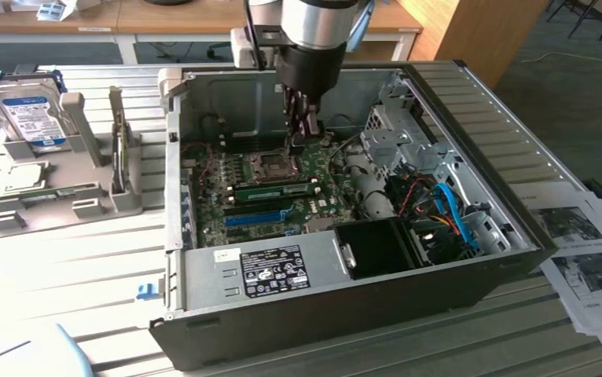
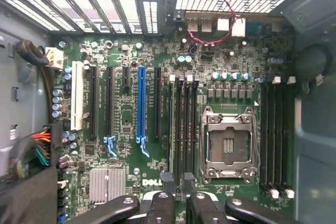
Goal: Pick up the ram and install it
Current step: 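Insert the ram into the slot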
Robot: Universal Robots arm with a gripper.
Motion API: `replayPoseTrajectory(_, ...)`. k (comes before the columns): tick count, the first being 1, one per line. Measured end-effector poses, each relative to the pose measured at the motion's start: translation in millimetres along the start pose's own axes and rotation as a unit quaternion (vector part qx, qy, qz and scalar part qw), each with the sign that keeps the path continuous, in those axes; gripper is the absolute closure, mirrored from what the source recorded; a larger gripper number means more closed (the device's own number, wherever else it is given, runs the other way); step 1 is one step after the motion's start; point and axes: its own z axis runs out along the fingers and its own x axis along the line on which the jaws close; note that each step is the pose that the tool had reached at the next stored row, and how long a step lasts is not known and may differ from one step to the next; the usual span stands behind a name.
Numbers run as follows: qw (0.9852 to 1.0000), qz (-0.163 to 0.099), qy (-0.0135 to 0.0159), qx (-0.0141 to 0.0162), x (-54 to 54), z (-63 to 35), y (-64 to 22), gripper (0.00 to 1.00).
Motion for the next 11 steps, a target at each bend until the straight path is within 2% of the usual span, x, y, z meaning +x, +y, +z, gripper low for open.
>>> replayPoseTrajectory(11, 1.0, 0.0, 0.0, 0.0, -0.9, -25.3, 0.5, 0.81)
